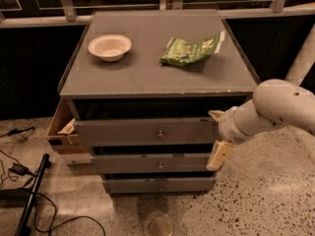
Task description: Open top drawer
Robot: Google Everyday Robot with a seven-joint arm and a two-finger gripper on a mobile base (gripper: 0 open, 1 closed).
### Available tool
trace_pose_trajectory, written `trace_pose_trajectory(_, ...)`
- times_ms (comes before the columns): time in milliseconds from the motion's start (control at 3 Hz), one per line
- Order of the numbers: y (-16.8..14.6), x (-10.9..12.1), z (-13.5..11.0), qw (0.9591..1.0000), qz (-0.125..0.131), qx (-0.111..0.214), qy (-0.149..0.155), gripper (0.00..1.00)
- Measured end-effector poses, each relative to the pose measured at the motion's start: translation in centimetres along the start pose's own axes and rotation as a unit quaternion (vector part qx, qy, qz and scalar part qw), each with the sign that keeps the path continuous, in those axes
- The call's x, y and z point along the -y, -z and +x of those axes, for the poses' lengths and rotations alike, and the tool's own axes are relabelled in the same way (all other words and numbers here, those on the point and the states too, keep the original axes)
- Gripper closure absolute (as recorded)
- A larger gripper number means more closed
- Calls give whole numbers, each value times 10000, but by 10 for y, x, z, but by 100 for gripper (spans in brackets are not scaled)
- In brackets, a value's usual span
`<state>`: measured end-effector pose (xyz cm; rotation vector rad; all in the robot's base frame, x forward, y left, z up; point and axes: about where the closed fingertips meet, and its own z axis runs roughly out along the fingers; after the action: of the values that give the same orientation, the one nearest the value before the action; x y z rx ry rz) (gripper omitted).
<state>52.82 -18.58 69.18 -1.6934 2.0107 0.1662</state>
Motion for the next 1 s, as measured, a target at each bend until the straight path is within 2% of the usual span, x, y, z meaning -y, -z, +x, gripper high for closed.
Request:
trace_pose_trajectory(333,-13,16,0,9999,43,-14,93,0)
trace_pose_trajectory(667,-33,37,2,9999,14,-76,147,0)
trace_pose_trajectory(1000,-50,48,4,9998,-77,-135,142,0)
